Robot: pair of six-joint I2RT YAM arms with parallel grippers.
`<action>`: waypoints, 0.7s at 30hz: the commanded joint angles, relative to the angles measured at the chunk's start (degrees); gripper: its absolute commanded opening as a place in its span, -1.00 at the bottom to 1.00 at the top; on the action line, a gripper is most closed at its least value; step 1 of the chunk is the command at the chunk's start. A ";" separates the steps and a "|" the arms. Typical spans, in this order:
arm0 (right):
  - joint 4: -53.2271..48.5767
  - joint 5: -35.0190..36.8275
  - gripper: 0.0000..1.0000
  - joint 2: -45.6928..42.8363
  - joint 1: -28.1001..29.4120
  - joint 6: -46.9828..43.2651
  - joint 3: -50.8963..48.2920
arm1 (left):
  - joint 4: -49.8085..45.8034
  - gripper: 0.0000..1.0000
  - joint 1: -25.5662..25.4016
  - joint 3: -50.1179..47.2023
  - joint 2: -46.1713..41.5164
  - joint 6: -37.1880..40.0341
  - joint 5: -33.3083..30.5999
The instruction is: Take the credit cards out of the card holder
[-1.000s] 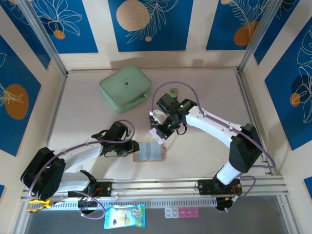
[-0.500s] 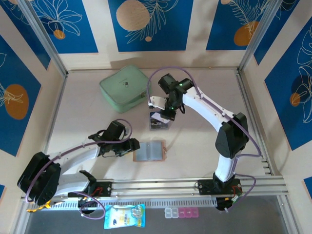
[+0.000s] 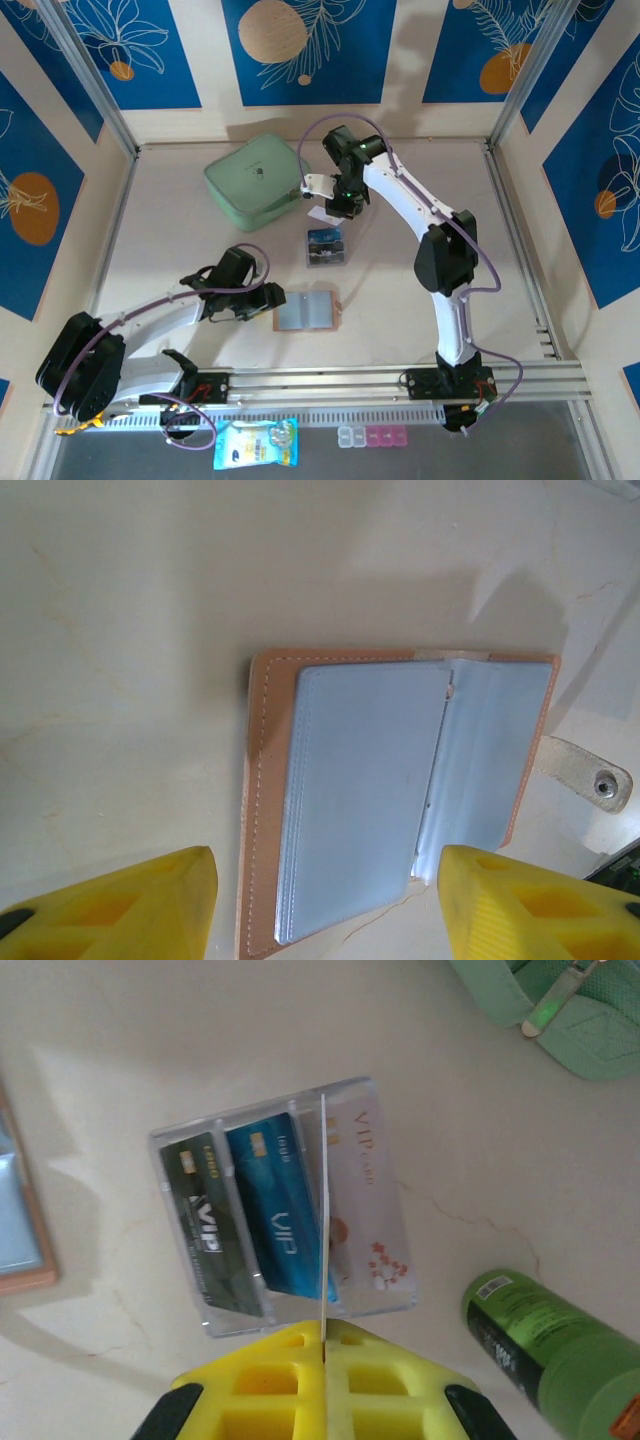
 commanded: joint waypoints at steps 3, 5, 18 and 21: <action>-1.77 0.47 -0.95 4.48 -1.12 -3.44 4.52 | -1.40 0.16 0.92 -0.88 -0.20 1.25 0.50; -0.91 0.53 -0.93 5.57 -1.33 -4.00 5.11 | -1.26 0.16 1.26 -0.89 0.30 1.35 0.70; 1.54 -0.03 -0.55 6.92 -1.30 -2.98 5.28 | -3.58 0.17 3.27 1.93 2.51 4.81 0.73; 2.25 0.10 -0.48 5.21 -1.21 -1.66 4.33 | -5.77 0.20 4.49 3.62 2.65 7.18 -0.90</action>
